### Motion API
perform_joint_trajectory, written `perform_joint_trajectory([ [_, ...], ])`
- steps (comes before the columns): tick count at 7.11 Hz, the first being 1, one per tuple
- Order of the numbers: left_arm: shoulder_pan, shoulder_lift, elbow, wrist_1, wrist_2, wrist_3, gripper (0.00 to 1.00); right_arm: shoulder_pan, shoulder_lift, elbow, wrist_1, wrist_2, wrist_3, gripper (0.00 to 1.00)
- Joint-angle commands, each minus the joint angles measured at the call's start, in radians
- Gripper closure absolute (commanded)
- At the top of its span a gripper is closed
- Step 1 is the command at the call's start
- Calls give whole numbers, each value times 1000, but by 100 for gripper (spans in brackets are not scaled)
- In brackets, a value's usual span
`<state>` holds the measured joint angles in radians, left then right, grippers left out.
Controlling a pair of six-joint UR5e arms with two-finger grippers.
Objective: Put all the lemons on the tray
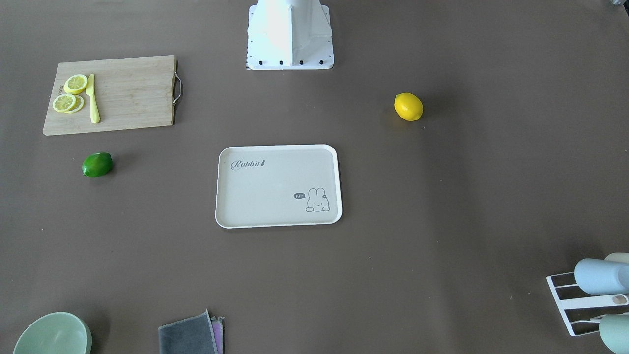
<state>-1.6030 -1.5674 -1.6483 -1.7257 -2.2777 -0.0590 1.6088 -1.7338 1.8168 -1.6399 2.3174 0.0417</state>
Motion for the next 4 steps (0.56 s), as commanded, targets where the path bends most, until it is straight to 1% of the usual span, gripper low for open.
perform_joint_trajectory([
  [1,0,0,-2,0,-3,-4,2,0,-1,1,0,2,0,0],
  [4,0,0,-2,2,-3,-4,2,0,-3,1,3,7,1,0],
])
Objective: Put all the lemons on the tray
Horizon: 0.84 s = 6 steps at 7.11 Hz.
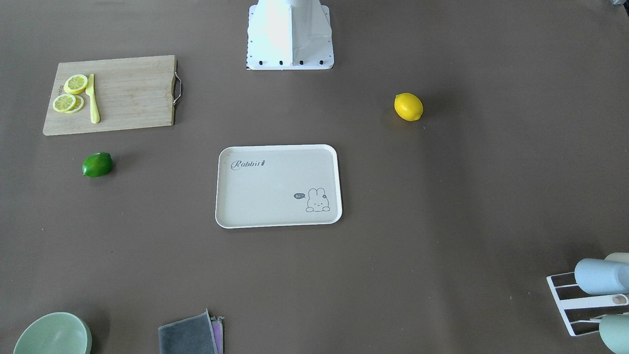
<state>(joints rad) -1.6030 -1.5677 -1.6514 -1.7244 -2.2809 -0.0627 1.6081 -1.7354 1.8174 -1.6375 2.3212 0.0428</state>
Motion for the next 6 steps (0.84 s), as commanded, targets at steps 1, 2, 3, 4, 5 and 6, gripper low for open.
perform_joint_trajectory([
  [1,0,0,2,0,0,0,2,-1,-1,0,1,4,0,0],
  [2,0,0,1,0,0,0,2,-1,-1,0,2,6,0,0],
  [3,0,0,-4,2,0,-2,2,-4,0,6,1,13,-1,0],
  [4,0,-2,4,2,0,-2,2,-4,-4,10,2,18,-1,0],
  [5,2,-9,7,0,3,-2,2,-4,-4,3,2,9,0,0],
  [6,2,-11,2,2,1,-2,2,-4,-4,10,2,9,0,0],
])
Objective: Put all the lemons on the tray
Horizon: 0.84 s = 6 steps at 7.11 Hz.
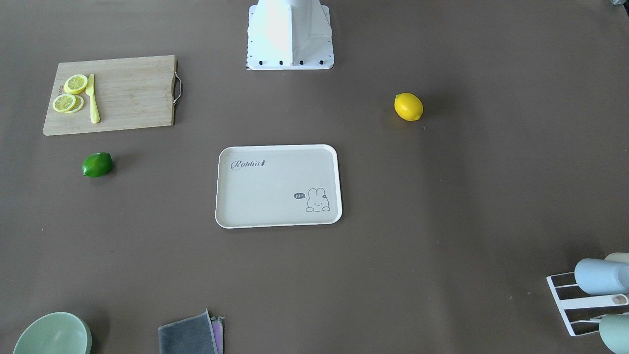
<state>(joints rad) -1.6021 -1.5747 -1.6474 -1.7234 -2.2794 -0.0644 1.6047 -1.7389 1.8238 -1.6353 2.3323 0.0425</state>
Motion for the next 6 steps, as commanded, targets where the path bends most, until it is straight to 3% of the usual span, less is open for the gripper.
perform_joint_trajectory([
  [1,1,-5,-2,1,-2,0,2,0,-2,3,0,-4,-3,0],
  [6,1,-17,-9,-2,-3,3,2,0,7,2,2,4,-3,0],
])
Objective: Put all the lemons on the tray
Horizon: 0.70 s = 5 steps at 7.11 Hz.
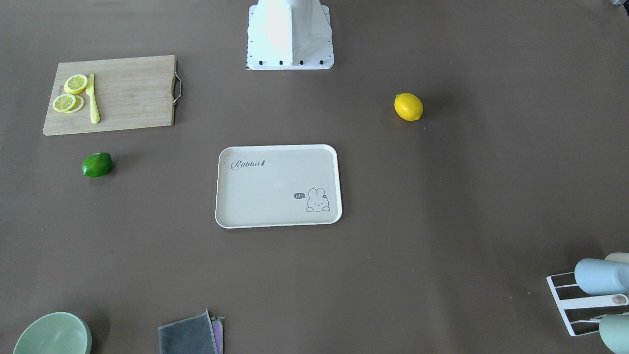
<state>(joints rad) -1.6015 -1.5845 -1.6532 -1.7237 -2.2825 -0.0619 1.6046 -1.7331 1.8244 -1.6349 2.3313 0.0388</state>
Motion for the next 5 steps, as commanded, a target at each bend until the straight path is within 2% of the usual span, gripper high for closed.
perform_joint_trajectory([
  [1,2,-31,-5,-7,-5,5,2,0,3,7,0,25,1,0],
  [2,9,-29,0,-7,-9,2,2,1,7,10,3,54,6,0],
  [5,14,-75,22,-45,-6,-3,2,-5,53,30,1,31,29,0],
])
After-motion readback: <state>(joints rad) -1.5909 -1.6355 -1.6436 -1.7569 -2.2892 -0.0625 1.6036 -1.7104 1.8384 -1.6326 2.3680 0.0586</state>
